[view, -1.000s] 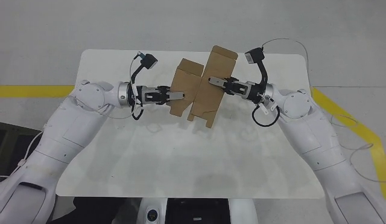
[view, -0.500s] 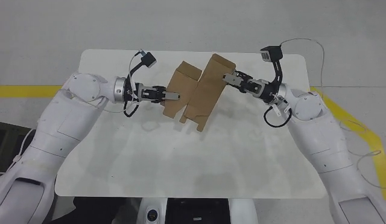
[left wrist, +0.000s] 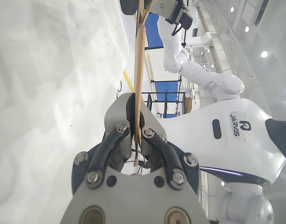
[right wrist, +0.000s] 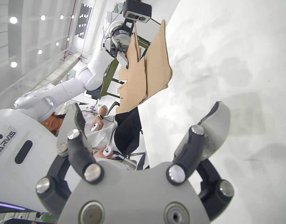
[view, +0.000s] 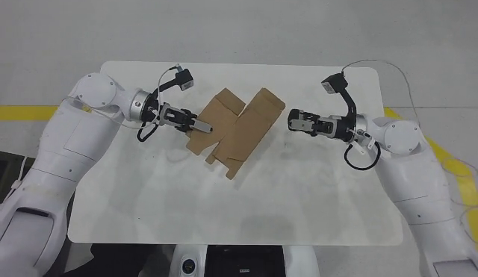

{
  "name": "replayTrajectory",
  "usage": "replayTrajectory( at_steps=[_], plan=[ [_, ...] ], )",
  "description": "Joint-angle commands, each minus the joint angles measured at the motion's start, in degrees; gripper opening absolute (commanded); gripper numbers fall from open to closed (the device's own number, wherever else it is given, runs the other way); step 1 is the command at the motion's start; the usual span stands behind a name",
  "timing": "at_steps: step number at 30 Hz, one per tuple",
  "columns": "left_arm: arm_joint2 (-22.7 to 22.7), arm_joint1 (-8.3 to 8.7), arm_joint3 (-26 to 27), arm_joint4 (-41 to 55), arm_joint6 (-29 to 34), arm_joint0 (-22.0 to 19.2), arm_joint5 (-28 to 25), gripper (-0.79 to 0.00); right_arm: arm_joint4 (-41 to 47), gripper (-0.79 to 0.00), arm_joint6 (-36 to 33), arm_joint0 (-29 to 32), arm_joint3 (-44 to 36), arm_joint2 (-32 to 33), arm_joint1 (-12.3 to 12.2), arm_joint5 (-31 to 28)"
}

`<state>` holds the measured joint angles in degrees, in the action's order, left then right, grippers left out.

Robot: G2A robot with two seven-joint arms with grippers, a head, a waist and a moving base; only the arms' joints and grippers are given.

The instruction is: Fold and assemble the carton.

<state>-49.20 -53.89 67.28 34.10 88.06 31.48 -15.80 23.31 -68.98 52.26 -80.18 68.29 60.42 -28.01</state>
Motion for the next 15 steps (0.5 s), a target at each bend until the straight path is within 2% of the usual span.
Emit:
replayTrajectory(
  at_steps=[1,6,15],
  plan=[
    [1.09,-0.01,0.40,-0.24,-0.06,-0.18,0.67,-0.785,1.83,0.000,-2.26,-0.72,0.52,-0.96,0.16,-0.34],
    [3.96,0.04,1.48,0.59,-0.06,-0.90,2.37,-0.785,1.91,0.000,-4.94,-2.79,2.39,-3.08,0.50,-0.16],
    [6.86,0.68,2.78,5.58,-0.06,-2.32,3.26,-0.785,4.34,0.000,-5.37,-4.38,5.25,-5.39,1.19,-1.62]
  ],
)
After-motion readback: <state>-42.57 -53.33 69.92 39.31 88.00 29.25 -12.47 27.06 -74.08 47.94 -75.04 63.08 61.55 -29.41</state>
